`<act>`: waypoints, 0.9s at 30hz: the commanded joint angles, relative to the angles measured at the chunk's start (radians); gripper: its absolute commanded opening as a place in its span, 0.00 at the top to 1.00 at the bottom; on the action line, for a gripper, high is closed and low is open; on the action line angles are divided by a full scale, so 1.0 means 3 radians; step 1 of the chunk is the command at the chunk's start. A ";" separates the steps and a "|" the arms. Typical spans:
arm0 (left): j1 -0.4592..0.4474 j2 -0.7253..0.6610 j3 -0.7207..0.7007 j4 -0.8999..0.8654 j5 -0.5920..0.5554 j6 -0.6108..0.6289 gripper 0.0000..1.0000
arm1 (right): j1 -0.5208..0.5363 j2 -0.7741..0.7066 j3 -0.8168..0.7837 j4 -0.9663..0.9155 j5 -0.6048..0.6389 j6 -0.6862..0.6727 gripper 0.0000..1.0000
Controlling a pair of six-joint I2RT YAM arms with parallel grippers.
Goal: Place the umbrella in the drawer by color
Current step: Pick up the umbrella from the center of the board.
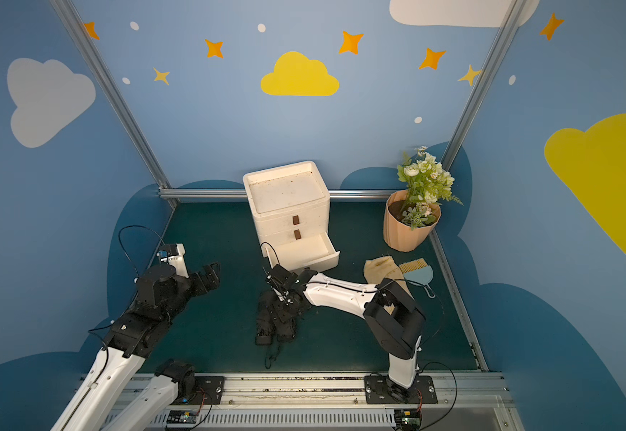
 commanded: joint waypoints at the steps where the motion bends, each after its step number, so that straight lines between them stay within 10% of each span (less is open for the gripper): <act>1: 0.0012 -0.0011 0.0051 -0.0084 -0.0054 0.0034 0.00 | -0.0070 0.0134 0.0045 -0.0070 -0.0168 0.0040 0.18; 15: 0.0012 0.0093 0.0060 0.0103 0.0199 -0.0007 0.00 | -0.0332 -0.0586 -0.0577 0.0192 -0.0174 -0.0046 0.57; 27: -0.0009 0.0472 0.0039 0.1597 0.2652 -0.0289 0.00 | -0.1091 -0.2283 -0.1577 0.1642 -0.1157 -0.0252 0.58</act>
